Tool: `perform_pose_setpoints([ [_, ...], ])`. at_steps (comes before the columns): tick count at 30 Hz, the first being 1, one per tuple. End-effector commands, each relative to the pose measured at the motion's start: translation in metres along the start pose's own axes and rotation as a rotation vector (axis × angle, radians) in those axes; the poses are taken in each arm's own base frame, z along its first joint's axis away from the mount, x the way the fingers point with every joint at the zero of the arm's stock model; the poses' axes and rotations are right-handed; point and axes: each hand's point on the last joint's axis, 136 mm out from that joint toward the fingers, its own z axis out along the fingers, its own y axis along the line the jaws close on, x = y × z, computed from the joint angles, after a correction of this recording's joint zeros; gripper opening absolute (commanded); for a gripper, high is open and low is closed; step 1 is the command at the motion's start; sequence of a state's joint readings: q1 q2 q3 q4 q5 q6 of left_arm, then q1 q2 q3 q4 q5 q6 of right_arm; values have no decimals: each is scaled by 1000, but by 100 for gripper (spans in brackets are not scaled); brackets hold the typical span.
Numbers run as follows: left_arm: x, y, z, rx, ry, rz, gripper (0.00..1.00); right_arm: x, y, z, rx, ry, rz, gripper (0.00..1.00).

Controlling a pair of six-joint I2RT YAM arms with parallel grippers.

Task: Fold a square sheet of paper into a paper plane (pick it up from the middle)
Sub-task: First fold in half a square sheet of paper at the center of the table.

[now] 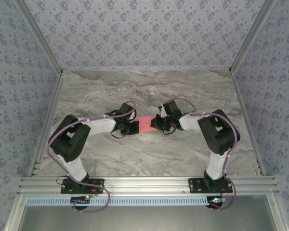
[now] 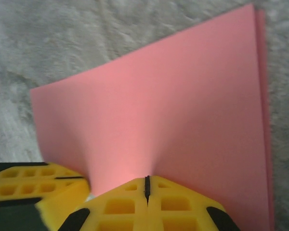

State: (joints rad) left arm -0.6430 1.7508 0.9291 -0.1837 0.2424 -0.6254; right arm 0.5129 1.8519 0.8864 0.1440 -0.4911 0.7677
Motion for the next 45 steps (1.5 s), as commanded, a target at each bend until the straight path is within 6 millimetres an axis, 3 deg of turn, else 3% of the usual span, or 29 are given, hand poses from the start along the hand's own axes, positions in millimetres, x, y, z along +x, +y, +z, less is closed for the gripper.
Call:
perform_pose_setpoints([
  [1,-5,-7,-9,27,-29,-29,0,0,-4,4,9,7,50,0],
  [10,-22,-41,-12,155,-200,-230,0,14,-25,10,57,27,106,0],
  [19,-18,-29,16,178,-215,-366,0,21,-31,12,80,45,118,0],
  [27,9,12,23,36,-199,-391,0,29,-49,9,130,58,144,0],
  [36,26,67,-4,-100,-249,-471,0,35,-88,-5,211,62,179,0],
  [42,37,98,-20,-193,-265,-505,0,29,-86,-8,208,51,166,0],
  [45,30,99,-30,-196,-274,-490,0,23,-79,-10,202,41,147,0],
])
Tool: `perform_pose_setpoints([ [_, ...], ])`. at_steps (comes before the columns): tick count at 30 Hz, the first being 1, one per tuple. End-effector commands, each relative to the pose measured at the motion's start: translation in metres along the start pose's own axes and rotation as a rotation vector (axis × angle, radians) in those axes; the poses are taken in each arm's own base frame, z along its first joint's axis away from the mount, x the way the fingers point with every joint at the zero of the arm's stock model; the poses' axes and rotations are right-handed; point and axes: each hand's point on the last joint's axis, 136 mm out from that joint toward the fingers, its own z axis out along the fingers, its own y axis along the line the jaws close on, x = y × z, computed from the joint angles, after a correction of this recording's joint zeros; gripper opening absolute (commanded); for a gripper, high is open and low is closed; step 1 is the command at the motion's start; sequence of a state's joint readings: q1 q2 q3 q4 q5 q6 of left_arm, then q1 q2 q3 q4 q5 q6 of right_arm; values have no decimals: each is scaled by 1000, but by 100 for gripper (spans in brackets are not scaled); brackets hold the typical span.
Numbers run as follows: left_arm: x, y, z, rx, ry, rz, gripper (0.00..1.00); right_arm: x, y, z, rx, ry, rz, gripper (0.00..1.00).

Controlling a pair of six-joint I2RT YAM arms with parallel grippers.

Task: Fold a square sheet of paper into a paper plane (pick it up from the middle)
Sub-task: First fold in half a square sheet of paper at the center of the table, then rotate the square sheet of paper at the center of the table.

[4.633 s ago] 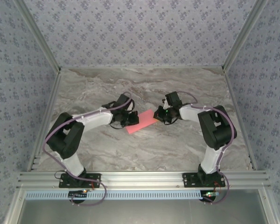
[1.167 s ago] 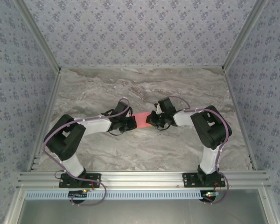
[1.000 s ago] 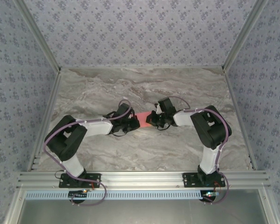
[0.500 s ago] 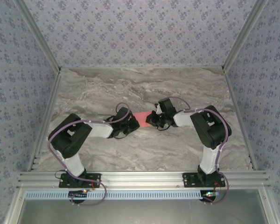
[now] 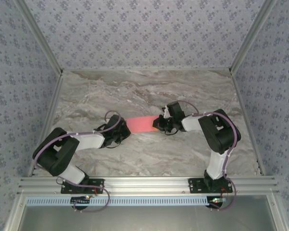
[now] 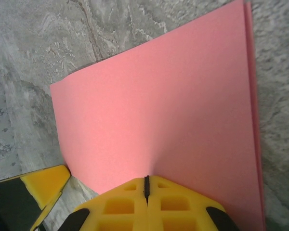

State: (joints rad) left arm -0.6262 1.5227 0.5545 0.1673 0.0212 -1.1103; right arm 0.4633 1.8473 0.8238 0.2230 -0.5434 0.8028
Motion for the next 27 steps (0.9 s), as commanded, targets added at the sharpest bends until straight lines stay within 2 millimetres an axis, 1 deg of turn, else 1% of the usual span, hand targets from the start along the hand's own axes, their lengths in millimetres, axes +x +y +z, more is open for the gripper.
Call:
perform_pose_setpoints([
  [1,-5,50,-11,-206,-14,20,0,19,-65,-7,243,42,80,0],
  [3,-11,45,-16,-210,-13,42,0,16,-59,-8,241,38,61,0],
  [6,-22,35,-25,-198,-16,67,0,9,-45,-9,223,33,15,0],
  [10,-39,17,-44,-167,-42,104,0,-3,-10,-12,174,17,-88,0],
  [11,-45,13,-50,-165,-53,107,3,-4,1,-12,168,13,-125,0],
  [12,-49,13,-54,-172,-58,106,9,-6,11,-12,166,7,-148,0],
  [14,-60,14,-62,-190,-69,89,28,-8,30,-8,179,4,-231,0],
  [15,-65,15,-64,-194,-74,85,35,-8,36,-5,187,5,-251,0],
  [17,-75,19,-69,-207,-90,68,54,-6,54,7,196,15,-298,3],
  [18,-79,20,-72,-214,-94,62,61,-4,58,14,203,25,-310,5],
  [19,-84,25,-75,-231,-99,46,68,-5,70,22,200,28,-330,7],
  [20,-89,29,-78,-248,-102,30,74,-2,75,30,206,36,-344,9],
  [21,-92,33,-80,-263,-101,20,78,-1,78,37,213,42,-352,12],
  [23,-98,42,-86,-290,-105,-2,86,3,83,52,223,71,-362,14],
  [27,-102,53,-92,-320,-103,-5,94,11,80,70,270,124,-389,16],
])
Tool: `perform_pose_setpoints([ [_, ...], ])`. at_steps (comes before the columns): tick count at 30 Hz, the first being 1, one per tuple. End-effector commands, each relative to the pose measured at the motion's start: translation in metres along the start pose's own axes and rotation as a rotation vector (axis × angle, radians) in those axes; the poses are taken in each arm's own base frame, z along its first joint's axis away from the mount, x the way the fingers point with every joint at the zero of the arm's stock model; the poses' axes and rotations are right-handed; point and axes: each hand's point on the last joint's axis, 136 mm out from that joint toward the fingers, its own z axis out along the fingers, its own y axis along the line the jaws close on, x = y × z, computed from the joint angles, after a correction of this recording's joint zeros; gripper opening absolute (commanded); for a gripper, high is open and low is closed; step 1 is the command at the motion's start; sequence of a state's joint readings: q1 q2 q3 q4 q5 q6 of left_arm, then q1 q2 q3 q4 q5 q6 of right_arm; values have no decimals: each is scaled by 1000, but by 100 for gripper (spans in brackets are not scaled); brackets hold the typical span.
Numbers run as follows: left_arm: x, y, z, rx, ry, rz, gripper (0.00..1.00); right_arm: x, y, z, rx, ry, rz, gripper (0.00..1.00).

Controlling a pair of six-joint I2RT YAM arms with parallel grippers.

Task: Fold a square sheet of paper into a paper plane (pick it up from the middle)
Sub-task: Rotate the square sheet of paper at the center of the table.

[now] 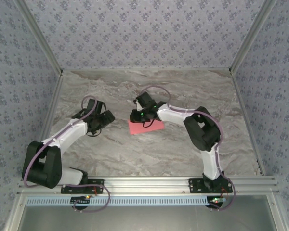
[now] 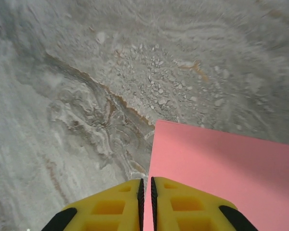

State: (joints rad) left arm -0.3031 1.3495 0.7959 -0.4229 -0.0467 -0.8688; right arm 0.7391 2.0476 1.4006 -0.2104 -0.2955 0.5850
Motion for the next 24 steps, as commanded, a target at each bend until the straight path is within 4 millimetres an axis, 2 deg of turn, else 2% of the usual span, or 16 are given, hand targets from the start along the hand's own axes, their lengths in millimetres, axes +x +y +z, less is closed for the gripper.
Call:
perform_pose_setpoints([
  [1,-3,9,-11,-40,7,28,96,22,-22,15,108,103,-7,17],
  [6,1,14,-9,-46,21,43,99,47,-19,24,108,217,-91,18],
  [9,2,14,-7,-42,32,52,99,79,-22,19,105,318,-207,19],
  [13,4,6,-4,-4,46,69,99,135,-32,-10,28,504,-344,23],
  [15,6,2,-3,21,54,73,99,142,-39,-29,25,517,-382,24],
  [18,11,-5,-3,62,81,76,99,115,-40,-55,12,405,-353,27],
  [20,15,-9,-4,87,99,82,99,79,-44,-68,46,255,-271,35],
  [22,20,-11,-4,108,117,88,99,47,-56,-79,115,126,-150,44],
  [24,24,-14,-3,128,134,84,99,28,-75,-83,209,43,-27,48],
])
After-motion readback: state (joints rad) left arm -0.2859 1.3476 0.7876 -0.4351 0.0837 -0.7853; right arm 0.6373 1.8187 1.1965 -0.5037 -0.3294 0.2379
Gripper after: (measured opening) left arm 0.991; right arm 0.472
